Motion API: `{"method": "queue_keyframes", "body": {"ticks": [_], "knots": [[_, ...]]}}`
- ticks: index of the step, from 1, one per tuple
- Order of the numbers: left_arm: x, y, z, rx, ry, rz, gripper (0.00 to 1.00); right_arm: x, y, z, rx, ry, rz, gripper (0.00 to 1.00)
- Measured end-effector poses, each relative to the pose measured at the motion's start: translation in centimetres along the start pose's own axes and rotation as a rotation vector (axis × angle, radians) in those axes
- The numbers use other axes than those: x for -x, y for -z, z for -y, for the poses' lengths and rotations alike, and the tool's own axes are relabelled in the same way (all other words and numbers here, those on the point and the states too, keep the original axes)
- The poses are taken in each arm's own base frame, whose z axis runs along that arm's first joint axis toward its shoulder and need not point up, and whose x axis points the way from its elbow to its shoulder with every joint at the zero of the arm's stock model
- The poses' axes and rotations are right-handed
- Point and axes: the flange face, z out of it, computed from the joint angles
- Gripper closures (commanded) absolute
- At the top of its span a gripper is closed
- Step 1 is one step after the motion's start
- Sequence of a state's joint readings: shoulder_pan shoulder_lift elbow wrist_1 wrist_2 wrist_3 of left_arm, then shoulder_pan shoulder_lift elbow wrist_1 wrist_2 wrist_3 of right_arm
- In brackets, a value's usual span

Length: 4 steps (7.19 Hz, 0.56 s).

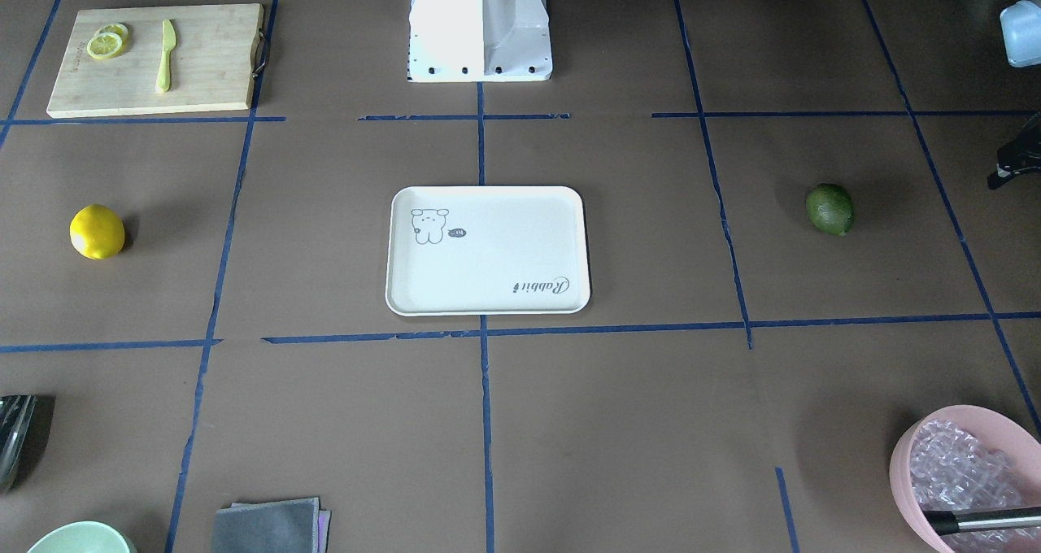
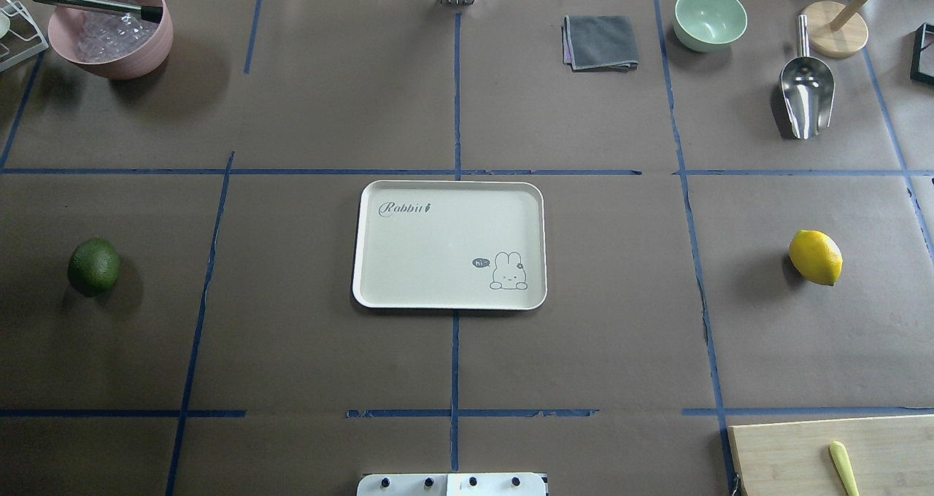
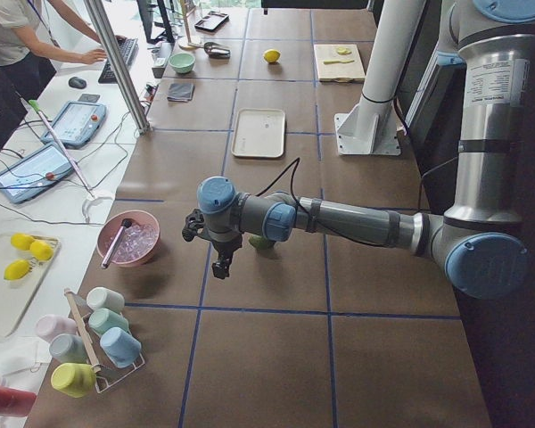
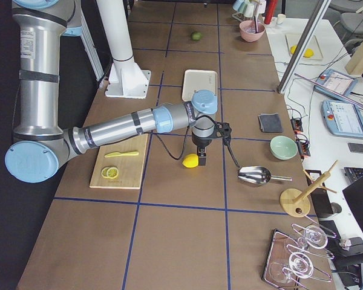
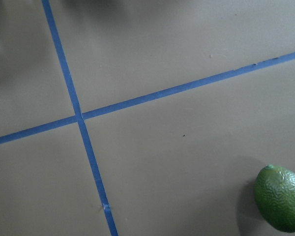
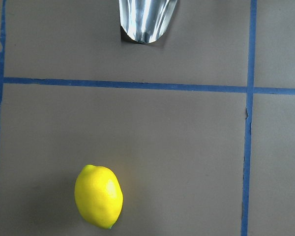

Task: Place all lemons on tray

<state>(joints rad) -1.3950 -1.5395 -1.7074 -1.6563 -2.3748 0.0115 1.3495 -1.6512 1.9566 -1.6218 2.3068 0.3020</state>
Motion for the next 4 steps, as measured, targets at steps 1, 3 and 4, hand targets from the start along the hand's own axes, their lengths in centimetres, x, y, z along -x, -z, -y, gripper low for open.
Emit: {"method": "queue_keyframes", "body": {"ticks": [1, 3, 4], "knots": [[0.40, -0.25, -0.59, 0.007, 0.010, 0.002, 0.00, 0.02, -0.14, 0.01, 0.003, -0.001, 0.000, 0.00], [0.85, -0.41, -1.12, 0.014, 0.023, 0.007, 0.00, 0.13, -0.29, 0.02, 0.005, -0.001, -0.001, 0.00], [0.99, -0.48, -1.30, 0.017, 0.027, 0.008, 0.00, 0.20, -0.24, 0.01, 0.005, 0.000, 0.000, 0.00]]}}
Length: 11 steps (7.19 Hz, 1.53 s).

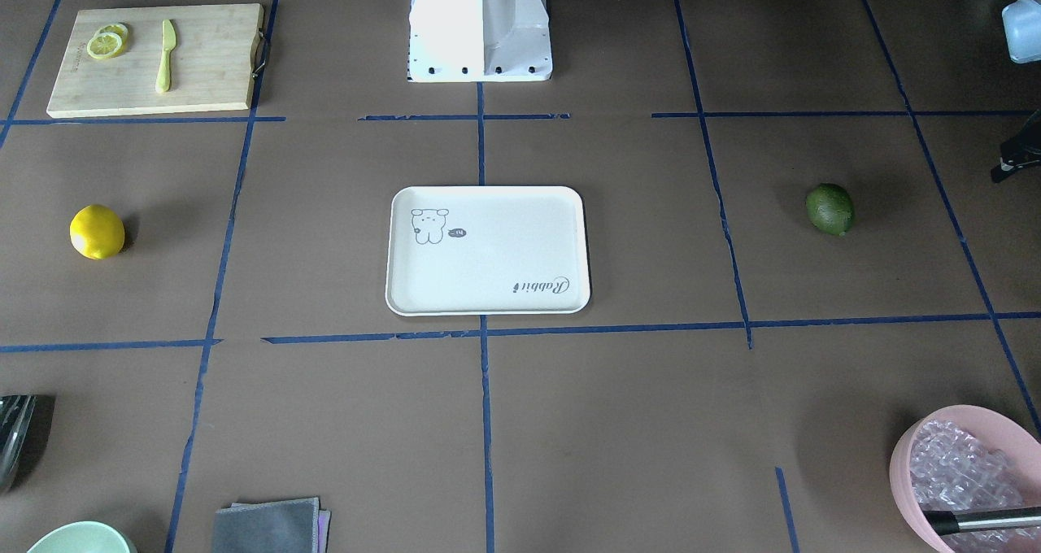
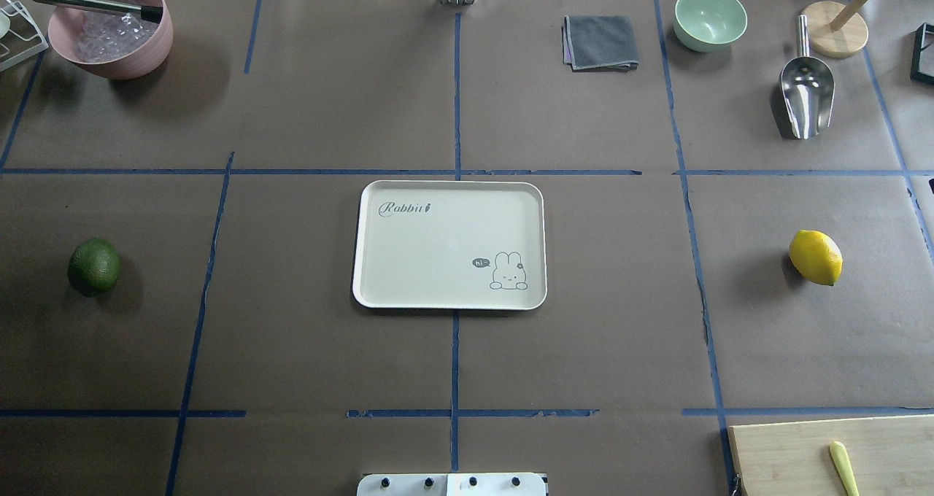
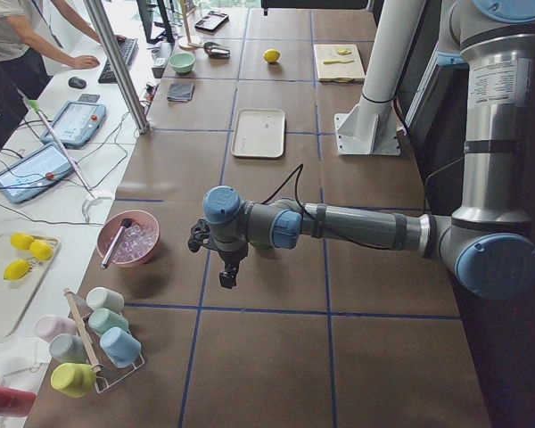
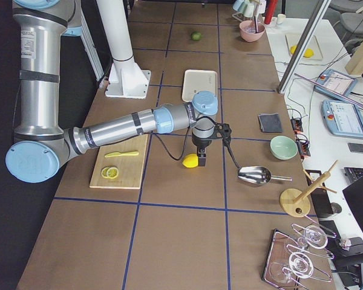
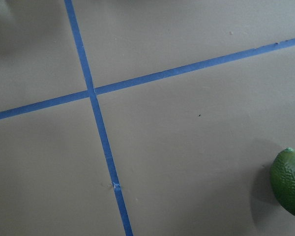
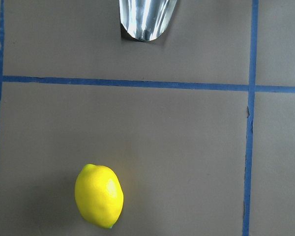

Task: Place all lemons on tray

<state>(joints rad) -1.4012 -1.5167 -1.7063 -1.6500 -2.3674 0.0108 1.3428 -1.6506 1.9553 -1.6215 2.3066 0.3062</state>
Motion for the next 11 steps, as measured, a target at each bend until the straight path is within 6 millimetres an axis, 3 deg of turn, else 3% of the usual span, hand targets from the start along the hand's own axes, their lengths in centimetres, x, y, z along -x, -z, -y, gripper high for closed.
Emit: {"method": "queue_keyframes", "body": {"ticks": [3, 6, 8, 11], "knots": [[0.3, -0.2, -0.6, 0.006, 0.007, 0.002, 0.00, 0.7, -0.2, -0.1, 0.004, 0.017, 0.007, 0.00], [0.4, -0.3, -0.9, 0.007, 0.011, 0.000, 0.00, 5.0, -2.7, -0.5, 0.000, 0.055, 0.039, 0.01], [0.4, -0.3, -0.9, 0.008, 0.010, 0.000, 0.00, 9.5, -6.4, -2.1, -0.013, 0.013, 0.046, 0.02], [0.4, -0.3, -0.9, 0.007, 0.009, 0.000, 0.00, 10.6, -12.1, -3.2, -0.016, 0.048, -0.007, 0.05]]}}
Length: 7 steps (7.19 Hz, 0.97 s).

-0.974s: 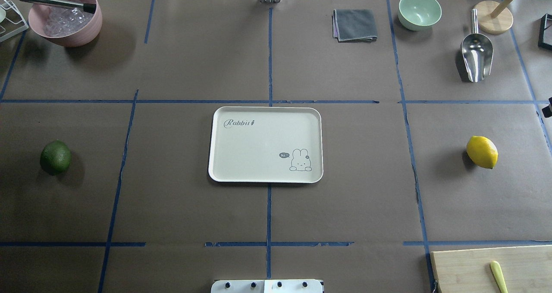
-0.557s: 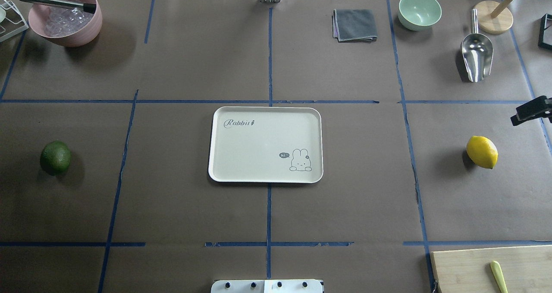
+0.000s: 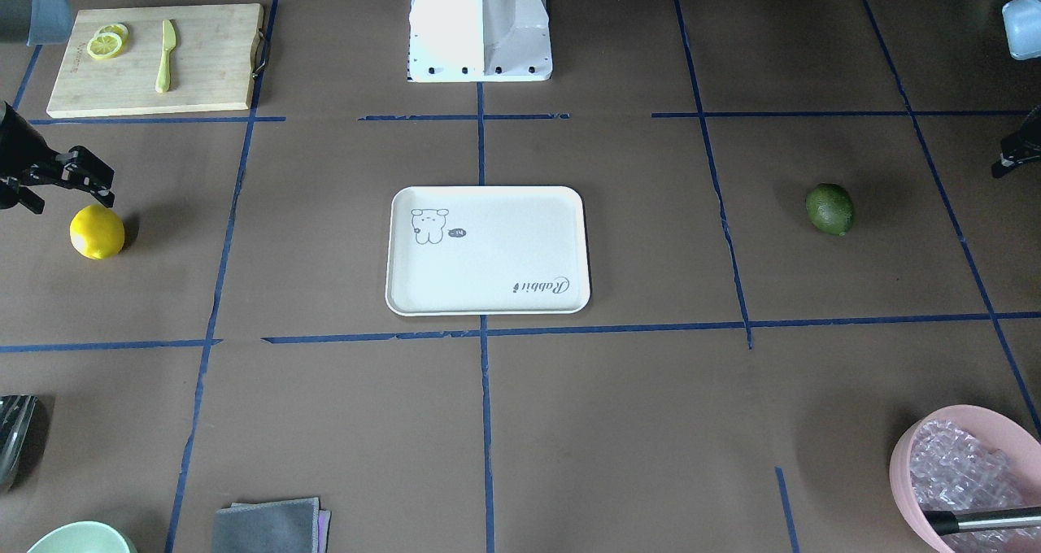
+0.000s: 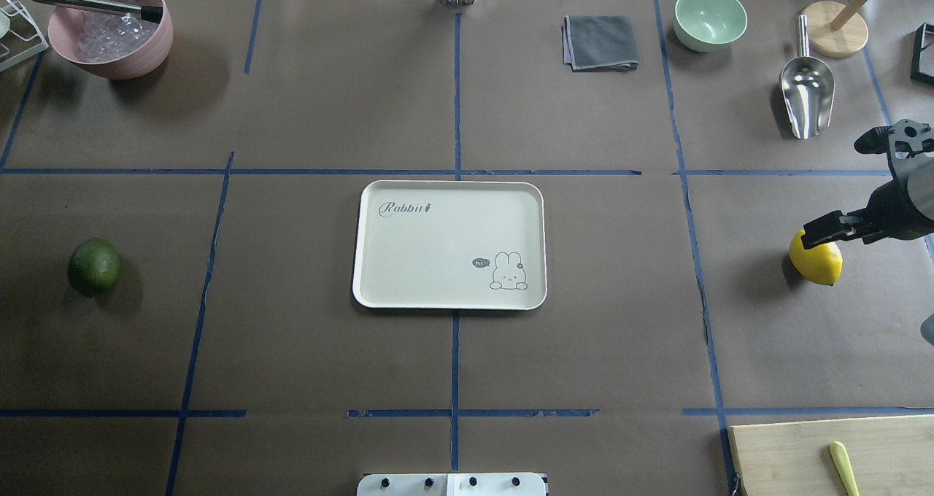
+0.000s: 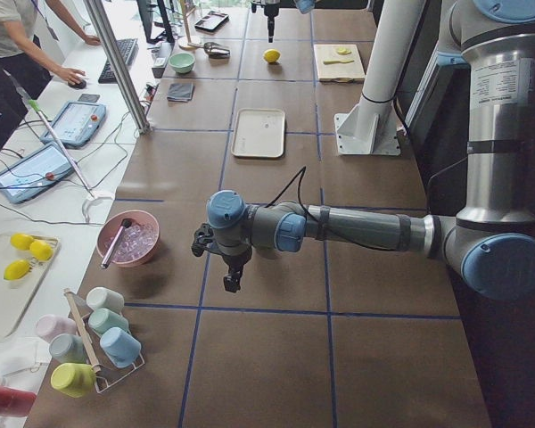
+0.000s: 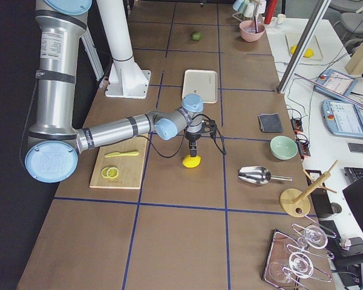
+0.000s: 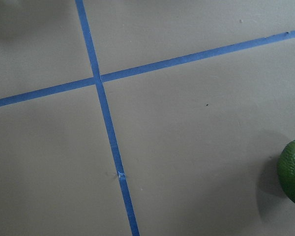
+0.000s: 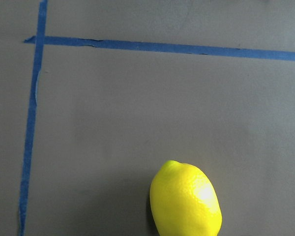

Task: Place all lemons on tray

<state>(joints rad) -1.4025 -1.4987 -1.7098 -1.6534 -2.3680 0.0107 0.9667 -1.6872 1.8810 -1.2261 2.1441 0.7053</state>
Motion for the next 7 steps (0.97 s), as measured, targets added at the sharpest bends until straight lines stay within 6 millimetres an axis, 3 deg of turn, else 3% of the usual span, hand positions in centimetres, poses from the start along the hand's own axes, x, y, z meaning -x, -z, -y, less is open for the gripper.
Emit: {"method": "queue_keyframes", "body": {"ticks": [7], "knots": [[0.0, 0.0, 0.0, -0.001, 0.000, 0.000, 0.00, -0.7, -5.2, 0.4, 0.044, 0.129, -0.075, 0.06]]}}
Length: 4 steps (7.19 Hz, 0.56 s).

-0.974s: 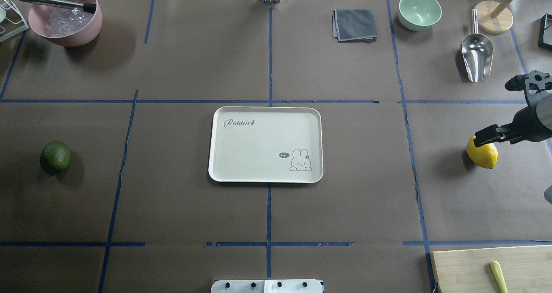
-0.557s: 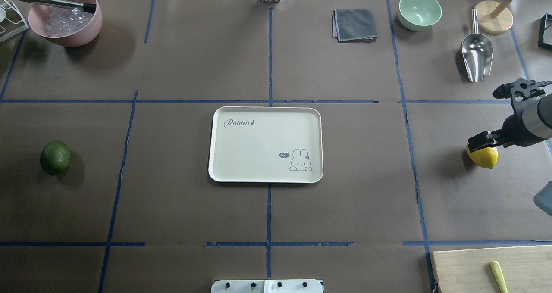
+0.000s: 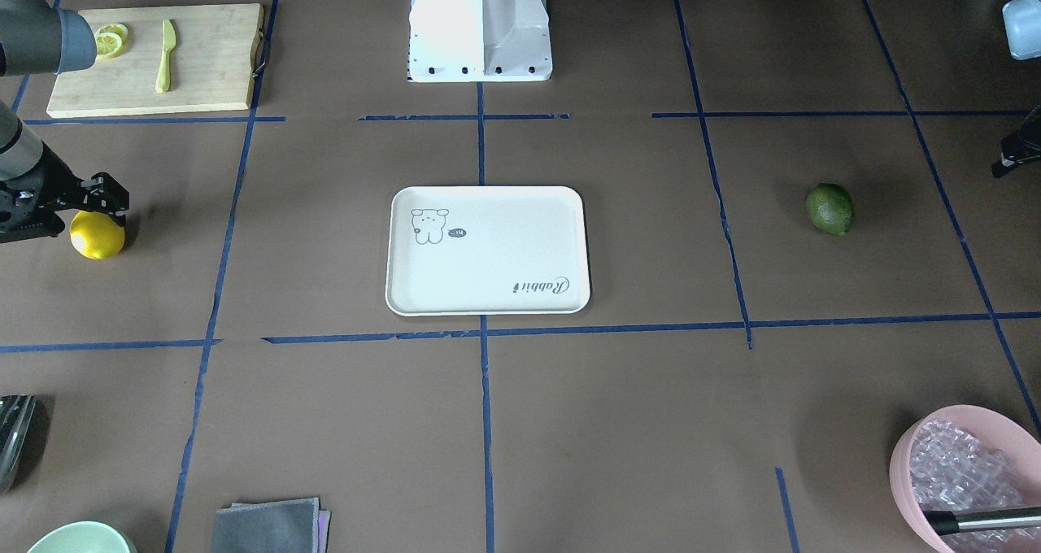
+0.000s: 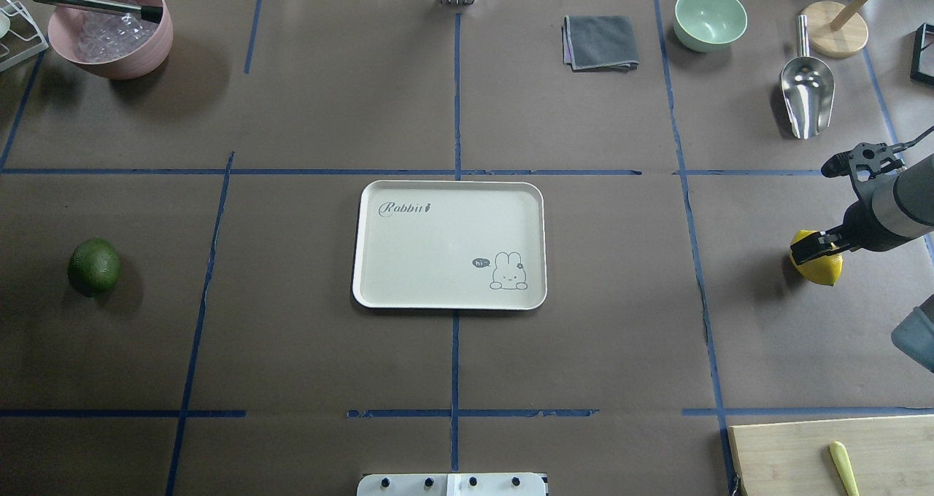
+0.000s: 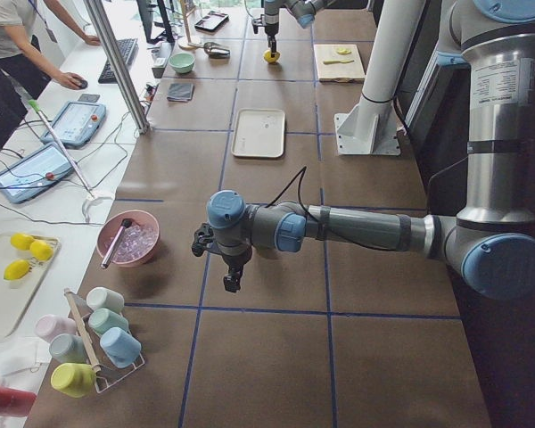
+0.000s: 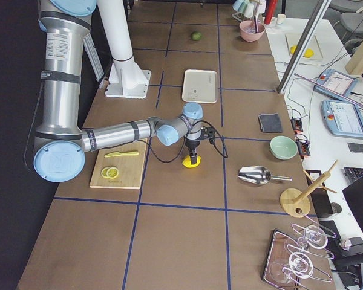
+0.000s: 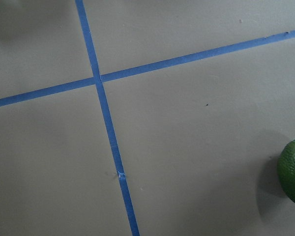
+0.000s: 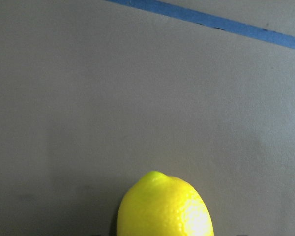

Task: Place all lemons on tray

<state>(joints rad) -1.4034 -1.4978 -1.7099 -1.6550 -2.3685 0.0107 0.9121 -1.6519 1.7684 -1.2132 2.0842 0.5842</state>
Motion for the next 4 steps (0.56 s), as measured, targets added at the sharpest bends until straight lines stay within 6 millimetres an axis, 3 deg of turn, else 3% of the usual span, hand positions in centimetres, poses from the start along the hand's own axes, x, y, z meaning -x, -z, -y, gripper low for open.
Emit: {"method": "queue_keyframes", "body": {"ticks": [2, 3, 4], "knots": [[0.0, 0.0, 0.0, 0.000, 0.000, 0.001, 0.00, 0.0, -1.3, 0.3, 0.020, 0.002, -0.006, 0.07], [0.0, 0.0, 0.0, -0.001, -0.001, 0.001, 0.00, 0.0, -1.7, 0.2, 0.028, 0.002, -0.008, 0.28], [0.0, 0.0, 0.0, -0.001, -0.003, 0.002, 0.00, 0.1, -1.9, 0.1, 0.034, 0.002, -0.007, 0.74]]}}
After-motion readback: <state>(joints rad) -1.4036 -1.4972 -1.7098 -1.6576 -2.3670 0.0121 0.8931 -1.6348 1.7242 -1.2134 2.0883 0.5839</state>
